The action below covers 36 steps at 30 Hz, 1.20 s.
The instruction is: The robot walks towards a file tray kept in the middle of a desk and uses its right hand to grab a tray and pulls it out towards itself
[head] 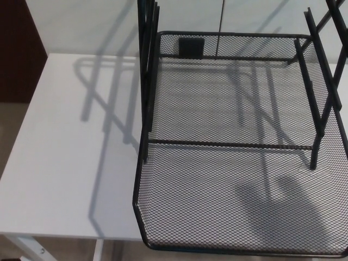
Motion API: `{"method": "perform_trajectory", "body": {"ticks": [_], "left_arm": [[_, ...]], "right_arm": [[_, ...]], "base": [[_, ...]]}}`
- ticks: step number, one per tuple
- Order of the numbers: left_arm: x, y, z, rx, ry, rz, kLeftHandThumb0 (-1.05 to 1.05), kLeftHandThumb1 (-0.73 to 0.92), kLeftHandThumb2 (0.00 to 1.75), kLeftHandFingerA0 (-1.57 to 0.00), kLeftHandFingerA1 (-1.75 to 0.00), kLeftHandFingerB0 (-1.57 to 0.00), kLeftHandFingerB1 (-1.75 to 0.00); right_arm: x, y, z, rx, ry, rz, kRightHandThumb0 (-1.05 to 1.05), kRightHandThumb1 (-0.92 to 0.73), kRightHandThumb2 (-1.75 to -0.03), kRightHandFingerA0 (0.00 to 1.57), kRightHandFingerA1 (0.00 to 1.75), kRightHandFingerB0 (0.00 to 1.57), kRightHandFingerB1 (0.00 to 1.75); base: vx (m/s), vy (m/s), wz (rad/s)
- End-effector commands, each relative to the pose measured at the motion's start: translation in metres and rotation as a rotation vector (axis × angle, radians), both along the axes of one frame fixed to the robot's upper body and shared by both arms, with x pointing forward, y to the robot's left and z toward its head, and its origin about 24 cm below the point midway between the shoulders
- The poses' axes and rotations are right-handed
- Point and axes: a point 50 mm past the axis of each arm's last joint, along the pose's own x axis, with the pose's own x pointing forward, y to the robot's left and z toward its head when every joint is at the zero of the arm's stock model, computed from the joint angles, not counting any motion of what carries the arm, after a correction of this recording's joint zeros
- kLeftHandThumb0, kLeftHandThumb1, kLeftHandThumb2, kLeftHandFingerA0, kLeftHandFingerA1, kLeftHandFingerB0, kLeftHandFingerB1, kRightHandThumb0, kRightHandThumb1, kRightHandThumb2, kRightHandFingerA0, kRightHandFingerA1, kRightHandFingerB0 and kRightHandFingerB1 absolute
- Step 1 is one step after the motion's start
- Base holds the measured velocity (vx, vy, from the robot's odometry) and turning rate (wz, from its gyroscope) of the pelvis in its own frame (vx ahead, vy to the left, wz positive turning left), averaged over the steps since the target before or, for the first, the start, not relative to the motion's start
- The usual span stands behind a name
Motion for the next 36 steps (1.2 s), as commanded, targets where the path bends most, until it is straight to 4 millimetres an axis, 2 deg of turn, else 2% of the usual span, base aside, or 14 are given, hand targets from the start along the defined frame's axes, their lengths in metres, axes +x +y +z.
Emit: {"method": "perform_trajectory", "body": {"ticks": [1,2,6,13,14,15,17,18,19,25,26,29,35,36], "left_arm": [[-0.009,0.009,-0.001,0.012,0.093,-0.017,-0.31,0.51,0.56,-0.64,-0.42,-0.64,-0.50],[-0.011,0.008,-0.002,0.010,0.095,-0.017,-0.31,0.51,0.56,-0.64,-0.42,-0.64,-0.50],[-0.020,0.004,-0.009,0.007,0.121,-0.020,-0.32,0.51,0.55,-0.67,-0.42,-0.65,-0.50],[-0.040,0.002,-0.017,-0.012,0.142,0.004,-0.36,0.51,0.56,-0.66,-0.44,-0.61,-0.51],[-0.040,0.001,-0.017,-0.012,0.138,0.000,-0.36,0.51,0.56,-0.63,-0.43,-0.61,-0.51],[-0.040,-0.001,-0.017,-0.008,0.135,-0.014,-0.44,0.46,0.80,-0.54,-0.55,-0.57,-0.61],[-0.041,-0.004,-0.017,-0.007,0.129,-0.034,-0.42,0.46,0.81,-0.53,-0.54,-0.57,-0.61],[-0.042,-0.008,-0.017,-0.019,0.120,-0.063,-0.38,0.54,0.56,-0.59,-0.41,-0.60,-0.48],[-0.042,-0.012,-0.016,-0.030,0.114,-0.095,-0.40,0.54,0.57,-0.56,-0.40,-0.61,-0.46],[-0.058,-0.030,-0.017,-0.093,0.176,-0.244,-0.53,0.54,0.57,-0.45,-0.39,-0.60,-0.41],[-0.061,-0.031,-0.017,-0.101,0.193,-0.263,-0.57,0.45,0.77,-0.39,-0.49,-0.51,-0.52],[-0.068,-0.029,-0.016,-0.100,0.217,-0.288,-0.57,0.46,0.78,-0.36,-0.49,-0.50,-0.52],[-0.067,-0.025,-0.016,-0.070,0.216,-0.262,-0.57,0.47,0.80,-0.37,-0.49,-0.50,-0.53],[-0.067,-0.024,-0.017,-0.066,0.214,-0.257,-0.55,0.47,0.79,-0.37,-0.50,-0.51,-0.53]], "right_arm": [[-0.077,-0.020,-0.051,0.574,1.199,0.152,-0.44,-0.76,-0.63,1.24,0.69,0.73,0.49],[-0.070,-0.012,-0.109,0.771,0.919,0.575,-0.63,-0.53,-0.56,1.15,0.71,1.02,0.60],[-0.074,-0.004,-0.156,0.933,1.064,0.393,-0.43,-0.34,-0.72,1.08,0.93,0.94,0.77],[-0.082,-0.006,-0.239,1.143,1.199,0.174,-0.52,-0.44,-0.83,1.04,0.89,0.85,0.77],[-0.082,-0.007,-0.245,1.138,1.211,0.151,-0.50,-0.43,-0.82,1.03,0.90,0.85,0.77],[-0.083,-0.007,-0.250,1.140,1.219,0.142,-0.51,-0.43,-0.82,1.03,0.91,0.86,0.78],[-0.084,-0.007,-0.256,1.147,1.233,0.141,-0.49,-0.43,-0.81,1.03,0.92,0.87,0.80],[-0.086,-0.006,-0.260,1.158,1.248,0.133,-0.48,-0.43,-0.82,1.02,0.90,0.87,0.80],[-0.086,-0.005,-0.264,1.156,1.256,0.129,-0.45,-0.55,-0.56,1.10,0.83,0.92,0.69],[-0.091,-0.001,-0.279,1.140,1.321,0.104,-0.40,-0.52,-0.55,1.06,0.77,0.88,0.63],[-0.090,0.001,-0.280,1.119,1.330,0.100,-0.40,-0.52,-0.55,1.04,0.75,0.87,0.63],[-0.086,0.009,-0.285,1.004,1.338,0.022,-0.42,-0.52,-0.55,0.99,0.68,0.80,0.58],[-0.055,0.044,-0.306,0.837,1.283,-0.093,-0.48,-0.55,-0.56,0.61,0.50,0.54,0.46],[-0.050,0.050,-0.313,0.819,1.284,-0.119,-0.56,-0.42,-0.80,0.51,0.59,0.40,0.53]], "base": [[0.00,0.000,0.00],[0.01,-0.001,0.06],[0.00,0.000,0.00],[0.00,0.000,0.00],[0.00,0.000,0.00],[0.00,0.000,0.00],[0.00,0.000,0.00],[0.00,0.000,0.00],[0.00,0.000,0.00],[0.00,0.000,0.00],[0.00,0.000,0.00],[0.00,0.000,0.00],[0.00,0.000,0.00],[0.00,0.000,0.00]]}}
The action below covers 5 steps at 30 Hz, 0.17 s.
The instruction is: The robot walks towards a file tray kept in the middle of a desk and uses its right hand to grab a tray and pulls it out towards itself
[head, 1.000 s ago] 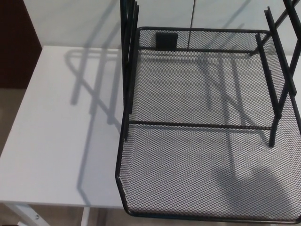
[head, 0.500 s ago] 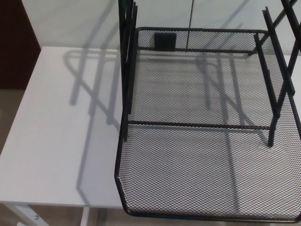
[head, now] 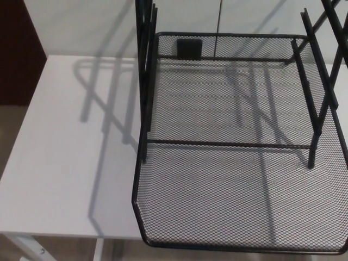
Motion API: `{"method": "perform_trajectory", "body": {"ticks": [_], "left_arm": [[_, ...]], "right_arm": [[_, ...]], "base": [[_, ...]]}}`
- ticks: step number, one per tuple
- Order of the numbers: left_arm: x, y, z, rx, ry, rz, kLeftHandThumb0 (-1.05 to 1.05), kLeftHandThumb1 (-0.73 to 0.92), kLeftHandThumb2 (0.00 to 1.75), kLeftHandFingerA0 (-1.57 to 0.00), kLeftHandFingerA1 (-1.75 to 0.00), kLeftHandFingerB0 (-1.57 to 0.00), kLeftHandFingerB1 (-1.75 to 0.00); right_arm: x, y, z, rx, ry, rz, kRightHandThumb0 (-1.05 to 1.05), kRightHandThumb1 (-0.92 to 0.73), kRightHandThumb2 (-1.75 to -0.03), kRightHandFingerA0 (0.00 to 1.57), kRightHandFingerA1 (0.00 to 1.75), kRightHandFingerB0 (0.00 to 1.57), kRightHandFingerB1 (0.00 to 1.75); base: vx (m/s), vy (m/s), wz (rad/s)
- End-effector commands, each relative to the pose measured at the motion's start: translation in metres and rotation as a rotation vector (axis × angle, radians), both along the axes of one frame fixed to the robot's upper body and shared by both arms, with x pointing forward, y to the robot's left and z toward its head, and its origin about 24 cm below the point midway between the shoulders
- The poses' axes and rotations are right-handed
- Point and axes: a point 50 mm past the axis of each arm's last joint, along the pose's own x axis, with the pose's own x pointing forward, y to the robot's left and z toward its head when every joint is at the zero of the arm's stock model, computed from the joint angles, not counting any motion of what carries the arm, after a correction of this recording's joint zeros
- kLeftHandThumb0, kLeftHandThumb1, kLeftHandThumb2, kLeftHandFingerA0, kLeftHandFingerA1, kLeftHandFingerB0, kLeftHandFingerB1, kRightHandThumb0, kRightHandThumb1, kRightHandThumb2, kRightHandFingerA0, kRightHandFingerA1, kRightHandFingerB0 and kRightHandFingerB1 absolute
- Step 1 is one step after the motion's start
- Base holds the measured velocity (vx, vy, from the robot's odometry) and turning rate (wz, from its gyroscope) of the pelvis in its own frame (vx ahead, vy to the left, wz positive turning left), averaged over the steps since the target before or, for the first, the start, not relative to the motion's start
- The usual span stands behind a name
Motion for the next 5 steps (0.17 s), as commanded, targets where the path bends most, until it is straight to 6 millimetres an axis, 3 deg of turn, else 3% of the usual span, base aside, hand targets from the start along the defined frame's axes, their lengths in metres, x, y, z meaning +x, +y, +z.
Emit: {"method": "perform_trajectory", "body": {"ticks": [1,2,3,5], "left_arm": [[-0.001,0.005,0.005,0.013,-0.002,-0.079,-0.56,0.47,0.79,-0.37,-0.49,-0.50,-0.53],[0.004,0.004,0.004,0.016,-0.011,-0.070,-0.56,0.48,0.80,-0.37,-0.49,-0.50,-0.53],[0.007,0.003,0.004,0.016,-0.021,-0.060,-0.56,0.48,0.80,-0.37,-0.49,-0.50,-0.54],[0.009,0.003,0.003,0.017,-0.033,-0.046,-0.56,0.49,0.81,-0.36,-0.49,-0.48,-0.54]], "right_arm": [[0.030,0.033,-0.034,-0.261,0.036,0.007,-0.59,-0.44,-0.83,0.46,0.57,0.34,0.50],[0.037,0.038,-0.037,-0.298,0.027,0.017,-0.61,-0.47,-0.85,0.40,0.54,0.29,0.48],[0.044,0.042,-0.039,-0.314,0.021,0.016,-0.55,-0.63,-0.59,0.41,0.43,0.35,0.38],[0.050,0.050,-0.043,-0.309,0.022,-0.004,-0.55,-0.64,-0.59,0.34,0.42,0.30,0.38]], "base": [[0.00,0.000,0.00],[0.00,0.000,0.00],[0.00,0.000,0.00],[0.00,0.000,0.00]]}}
